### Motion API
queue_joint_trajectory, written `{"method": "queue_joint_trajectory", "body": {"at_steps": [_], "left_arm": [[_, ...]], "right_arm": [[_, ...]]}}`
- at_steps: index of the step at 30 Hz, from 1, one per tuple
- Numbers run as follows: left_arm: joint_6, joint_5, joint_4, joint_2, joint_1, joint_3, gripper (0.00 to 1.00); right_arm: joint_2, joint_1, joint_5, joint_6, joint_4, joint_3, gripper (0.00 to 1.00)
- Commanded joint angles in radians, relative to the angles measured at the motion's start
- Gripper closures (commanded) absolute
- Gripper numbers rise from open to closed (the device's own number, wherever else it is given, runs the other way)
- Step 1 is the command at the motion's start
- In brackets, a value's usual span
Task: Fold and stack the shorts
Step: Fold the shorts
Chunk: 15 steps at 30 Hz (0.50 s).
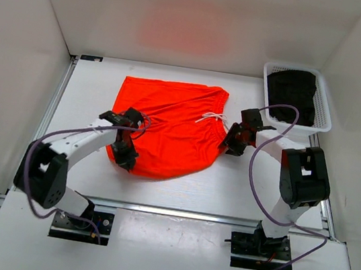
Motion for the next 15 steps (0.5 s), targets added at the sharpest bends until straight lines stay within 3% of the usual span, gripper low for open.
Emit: {"method": "queue_joint_trajectory", "body": {"at_steps": [1,5,11,15], "left_arm": [[-0.003,-0.127,-0.106,-0.156,0.006,0.106,0.90],[0.020,-0.118,-0.115,-0.169,0.017,0.153,0.90],[0.029,-0.127,-0.136,-0.160,0.017,0.164,0.90],[0.029,-0.127,-0.126,-0.150,0.017,0.164,0.90]], "right_arm": [[-0.019,-0.010,-0.012,-0.001,-0.016,0.005,0.52],[-0.006,-0.010,-0.038,0.015,0.007,0.014,0.53],[-0.083,-0.010,-0.049,0.037,0.061,-0.073,0.39],[-0.121,-0.019,-0.049,0.057,0.109,-0.137,0.39]]}}
